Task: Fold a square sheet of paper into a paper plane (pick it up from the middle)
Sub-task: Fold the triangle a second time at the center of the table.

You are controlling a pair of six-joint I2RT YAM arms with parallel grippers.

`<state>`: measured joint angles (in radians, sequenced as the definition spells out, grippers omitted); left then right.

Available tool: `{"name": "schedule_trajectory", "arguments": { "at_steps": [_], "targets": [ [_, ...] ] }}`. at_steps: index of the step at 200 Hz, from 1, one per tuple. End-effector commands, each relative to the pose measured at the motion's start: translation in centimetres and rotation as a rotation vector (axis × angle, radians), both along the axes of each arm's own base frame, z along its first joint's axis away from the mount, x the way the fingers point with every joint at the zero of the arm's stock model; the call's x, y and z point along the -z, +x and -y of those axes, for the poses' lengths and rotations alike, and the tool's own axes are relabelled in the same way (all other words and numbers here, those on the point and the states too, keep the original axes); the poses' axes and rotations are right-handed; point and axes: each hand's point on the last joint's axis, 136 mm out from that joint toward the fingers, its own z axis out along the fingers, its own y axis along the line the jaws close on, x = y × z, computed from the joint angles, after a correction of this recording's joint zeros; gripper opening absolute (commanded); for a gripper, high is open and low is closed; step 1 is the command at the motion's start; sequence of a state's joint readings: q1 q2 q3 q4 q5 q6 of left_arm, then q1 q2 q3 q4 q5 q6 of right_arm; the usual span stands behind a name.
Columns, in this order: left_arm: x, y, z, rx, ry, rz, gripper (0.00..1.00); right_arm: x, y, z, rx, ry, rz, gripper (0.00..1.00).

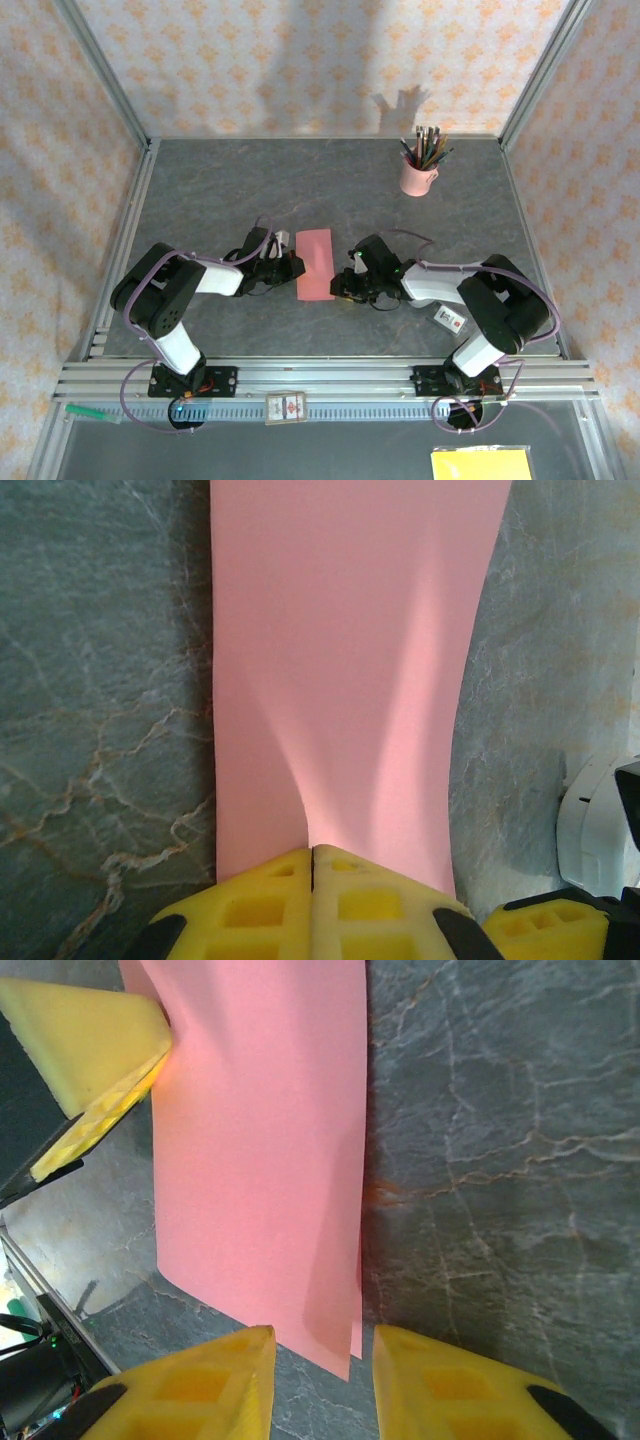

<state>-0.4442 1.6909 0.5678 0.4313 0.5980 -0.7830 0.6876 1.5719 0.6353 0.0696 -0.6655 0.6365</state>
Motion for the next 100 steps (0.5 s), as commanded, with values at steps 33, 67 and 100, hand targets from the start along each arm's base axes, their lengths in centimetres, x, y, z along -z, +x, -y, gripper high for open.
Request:
{"name": "schedule_trajectory", "arguments": {
  "at_steps": [33,67,100],
  "targets": [
    [1.9,-0.7,-1.0,0.001,0.062,-0.041,0.06,-0.2,0.8,-0.6,0.024,0.015,0.016,0.28],
    [1.9,-0.7,-0.9,0.004,0.06,-0.039,0.06,-0.4,1.1,-0.7,0.034,0.018,0.019,0.22],
    [1.8,-0.6,-0.9,0.007,0.063,-0.035,0.06,-0.8,1.4,-0.6,0.049,0.012,0.029,0.14]
  ]
}}
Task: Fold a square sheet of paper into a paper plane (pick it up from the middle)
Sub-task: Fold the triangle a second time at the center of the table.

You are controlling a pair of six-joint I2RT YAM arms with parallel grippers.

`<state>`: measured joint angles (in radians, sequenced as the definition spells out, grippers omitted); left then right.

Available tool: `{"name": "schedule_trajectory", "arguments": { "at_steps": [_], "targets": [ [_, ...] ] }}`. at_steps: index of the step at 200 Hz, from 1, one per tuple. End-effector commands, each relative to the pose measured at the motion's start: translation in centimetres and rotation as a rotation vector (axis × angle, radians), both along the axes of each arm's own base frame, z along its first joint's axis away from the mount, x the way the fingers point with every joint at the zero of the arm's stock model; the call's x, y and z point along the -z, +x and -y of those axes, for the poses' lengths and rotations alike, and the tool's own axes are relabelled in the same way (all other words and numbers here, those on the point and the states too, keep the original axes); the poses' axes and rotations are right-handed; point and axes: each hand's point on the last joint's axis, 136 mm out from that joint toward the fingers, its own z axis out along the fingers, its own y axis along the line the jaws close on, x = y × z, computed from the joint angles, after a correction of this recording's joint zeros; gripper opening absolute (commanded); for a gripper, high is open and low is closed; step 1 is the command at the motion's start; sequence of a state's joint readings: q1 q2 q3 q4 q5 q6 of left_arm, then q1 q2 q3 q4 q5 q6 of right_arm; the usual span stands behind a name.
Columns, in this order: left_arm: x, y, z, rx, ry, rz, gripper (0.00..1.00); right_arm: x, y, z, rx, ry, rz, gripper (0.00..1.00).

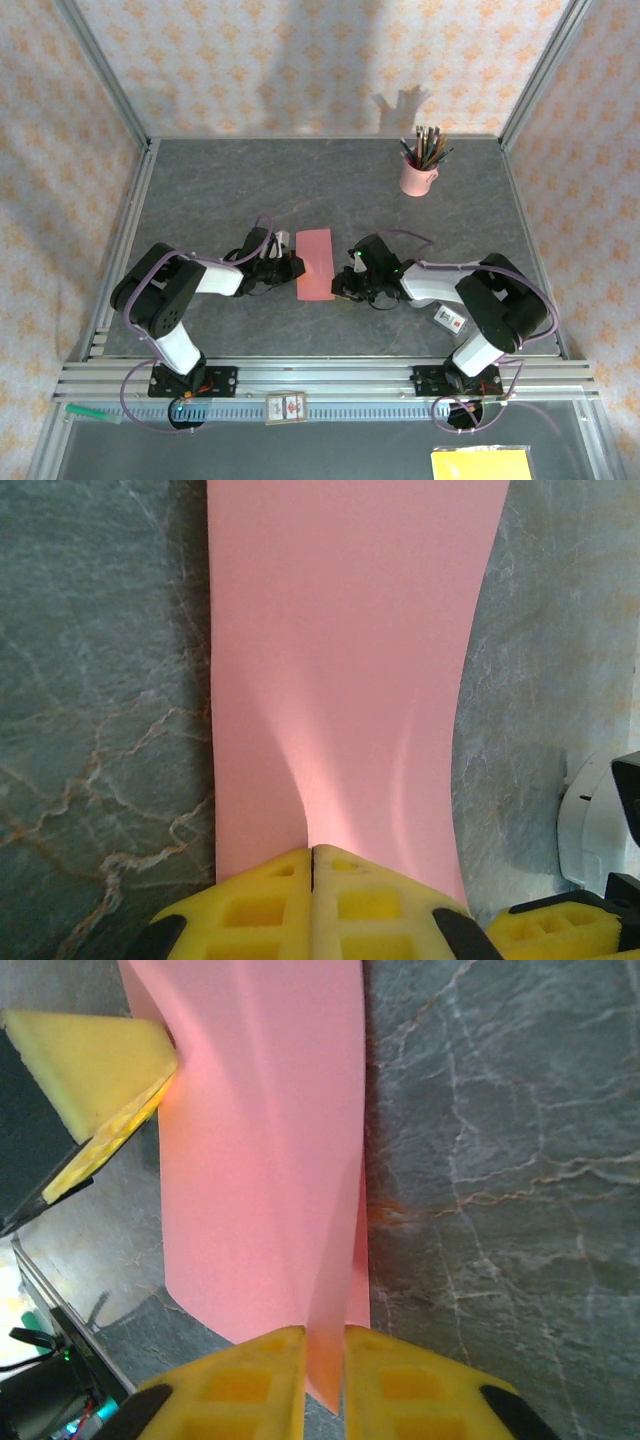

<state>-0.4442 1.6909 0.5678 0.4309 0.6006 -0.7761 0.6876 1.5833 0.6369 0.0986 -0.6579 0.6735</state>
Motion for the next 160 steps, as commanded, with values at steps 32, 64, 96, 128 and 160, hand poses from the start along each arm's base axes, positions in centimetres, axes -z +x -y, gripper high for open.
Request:
{"name": "schedule_trajectory", "arguments": {
  "at_steps": [32,64,96,128,160],
  "targets": [
    [1.6,-0.4,-0.8,0.007,0.062,-0.034,0.07,-1.0,1.2,-0.5,0.025,-0.005,0.039,0.08],
    [0.6,0.1,-0.4,0.023,0.049,0.0,0.11,-2.1,1.6,-0.7,0.043,0.009,0.044,0.03],
    [-3.1,1.0,0.3,0.045,0.019,0.121,0.27,-3.3,1.6,-0.9,0.081,0.031,0.002,0.01],
    [-6.9,-0.3,0.8,0.074,0.042,0.32,0.38,-4.3,1.5,-1.3,0.118,0.069,-0.048,0.01],
    [-8.3,-3.0,2.0,0.165,0.133,0.51,0.45,-5.1,1.6,-1.7,0.126,0.086,-0.083,0.01]
  ]
}}
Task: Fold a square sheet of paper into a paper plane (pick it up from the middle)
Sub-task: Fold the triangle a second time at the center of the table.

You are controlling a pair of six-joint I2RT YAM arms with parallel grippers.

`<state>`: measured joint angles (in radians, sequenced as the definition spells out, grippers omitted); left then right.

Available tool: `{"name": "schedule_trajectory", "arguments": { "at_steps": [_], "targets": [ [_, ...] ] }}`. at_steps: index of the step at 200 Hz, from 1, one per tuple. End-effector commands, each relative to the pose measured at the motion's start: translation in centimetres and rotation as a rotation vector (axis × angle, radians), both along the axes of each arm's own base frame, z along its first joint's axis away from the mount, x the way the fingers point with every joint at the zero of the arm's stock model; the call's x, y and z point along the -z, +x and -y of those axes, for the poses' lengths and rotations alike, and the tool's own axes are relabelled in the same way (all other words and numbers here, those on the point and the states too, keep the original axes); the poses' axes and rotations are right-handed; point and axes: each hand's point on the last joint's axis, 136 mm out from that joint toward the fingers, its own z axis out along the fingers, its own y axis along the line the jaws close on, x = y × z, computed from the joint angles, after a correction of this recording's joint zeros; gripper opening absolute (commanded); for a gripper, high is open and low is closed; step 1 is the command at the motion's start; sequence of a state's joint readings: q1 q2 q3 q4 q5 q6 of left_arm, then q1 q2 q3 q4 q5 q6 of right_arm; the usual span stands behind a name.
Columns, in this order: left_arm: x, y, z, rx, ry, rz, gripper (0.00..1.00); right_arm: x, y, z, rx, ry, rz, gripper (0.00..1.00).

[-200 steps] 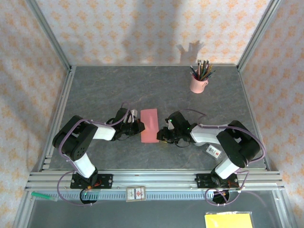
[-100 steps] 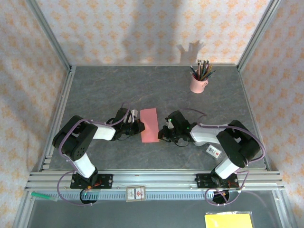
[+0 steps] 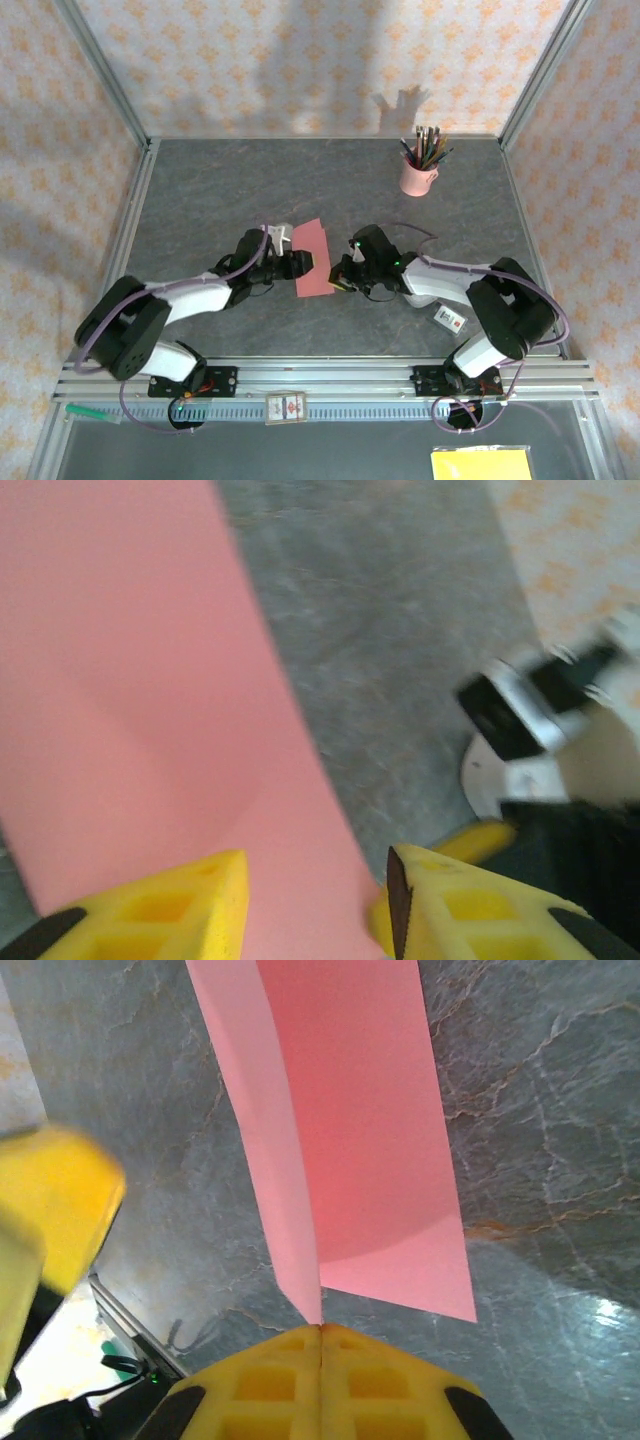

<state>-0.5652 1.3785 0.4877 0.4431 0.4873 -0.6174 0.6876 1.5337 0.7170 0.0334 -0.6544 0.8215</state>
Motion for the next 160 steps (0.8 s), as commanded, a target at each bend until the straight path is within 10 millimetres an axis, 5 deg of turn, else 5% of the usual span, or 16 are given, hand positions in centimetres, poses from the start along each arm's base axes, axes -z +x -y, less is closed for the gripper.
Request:
{"name": "schedule_trajectory", "arguments": {
  "at_steps": [1,62,160],
  "targets": [
    [-0.3,-1.0,0.1,0.03,0.114,0.17,0.45,-1.6,0.2,-0.6,0.02,0.027,-0.031,0.01],
    [-0.7,-5.2,0.9,0.119,0.252,0.507,0.6,-3.2,0.2,-1.4,0.03,0.102,-0.086,0.0],
    [1.9,-4.3,1.6,0.175,0.498,0.625,0.56,-3.7,0.2,-1.4,0.044,0.12,-0.101,0.0]
  ]
}}
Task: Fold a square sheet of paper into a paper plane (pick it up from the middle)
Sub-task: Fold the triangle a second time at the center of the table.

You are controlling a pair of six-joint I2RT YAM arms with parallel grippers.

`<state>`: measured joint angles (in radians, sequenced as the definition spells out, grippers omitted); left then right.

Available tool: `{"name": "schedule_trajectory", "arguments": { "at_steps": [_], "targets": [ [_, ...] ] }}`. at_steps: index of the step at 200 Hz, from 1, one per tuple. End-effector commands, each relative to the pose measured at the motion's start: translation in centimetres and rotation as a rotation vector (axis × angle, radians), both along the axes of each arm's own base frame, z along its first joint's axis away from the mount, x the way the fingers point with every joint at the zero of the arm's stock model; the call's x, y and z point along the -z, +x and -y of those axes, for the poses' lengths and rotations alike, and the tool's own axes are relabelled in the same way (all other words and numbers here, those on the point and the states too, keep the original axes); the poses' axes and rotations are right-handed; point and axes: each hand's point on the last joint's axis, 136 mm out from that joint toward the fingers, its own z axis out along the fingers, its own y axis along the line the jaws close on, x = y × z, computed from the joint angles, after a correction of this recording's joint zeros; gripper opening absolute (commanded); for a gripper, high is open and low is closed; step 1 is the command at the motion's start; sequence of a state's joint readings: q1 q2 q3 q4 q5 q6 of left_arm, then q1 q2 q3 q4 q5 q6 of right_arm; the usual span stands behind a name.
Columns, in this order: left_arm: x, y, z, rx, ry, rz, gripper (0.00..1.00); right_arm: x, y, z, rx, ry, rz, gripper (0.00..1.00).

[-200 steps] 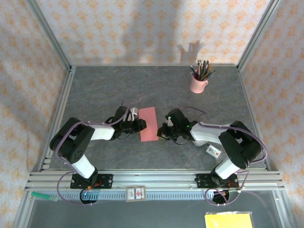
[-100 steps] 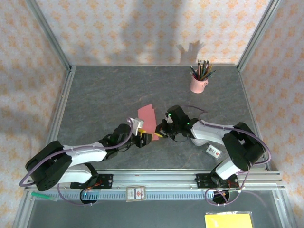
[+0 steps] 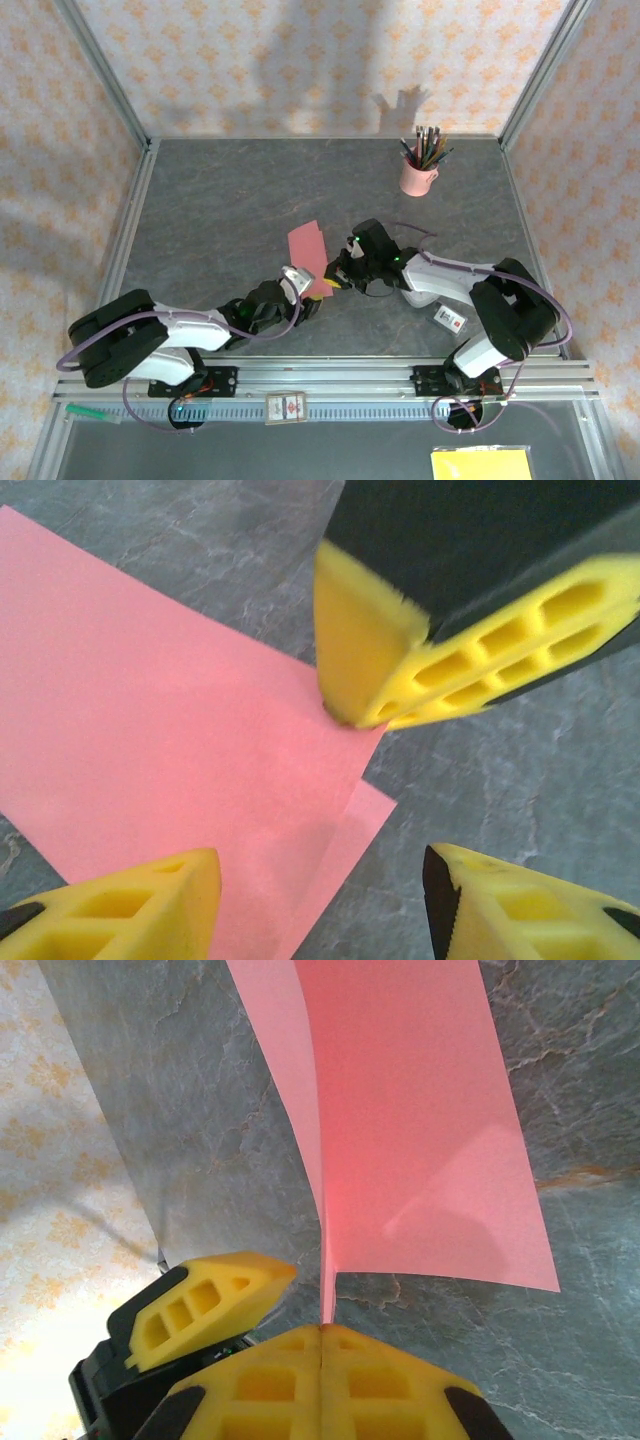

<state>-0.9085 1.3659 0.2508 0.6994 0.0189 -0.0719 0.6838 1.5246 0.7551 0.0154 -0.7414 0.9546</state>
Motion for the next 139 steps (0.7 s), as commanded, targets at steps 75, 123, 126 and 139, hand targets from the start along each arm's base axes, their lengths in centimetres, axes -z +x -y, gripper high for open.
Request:
{"name": "schedule_trajectory", "arguments": {
  "at_steps": [75,123,126,139],
  "targets": [
    [-1.1,2.5,1.6,-0.002,0.073,0.124,0.43,-1.3,0.5,-0.2,0.02,0.029,0.003,0.0],
    [-0.8,2.7,1.9,0.007,0.094,0.136,0.28,-1.1,0.5,-0.2,0.024,0.027,-0.004,0.0],
    [-0.8,2.7,1.9,0.01,0.094,0.136,0.27,-1.1,0.5,-0.1,0.025,0.025,-0.005,0.0],
    [-0.7,2.8,2.0,0.01,0.095,0.135,0.22,-1.0,0.5,-0.1,0.026,0.023,-0.007,0.0]
  ]
}}
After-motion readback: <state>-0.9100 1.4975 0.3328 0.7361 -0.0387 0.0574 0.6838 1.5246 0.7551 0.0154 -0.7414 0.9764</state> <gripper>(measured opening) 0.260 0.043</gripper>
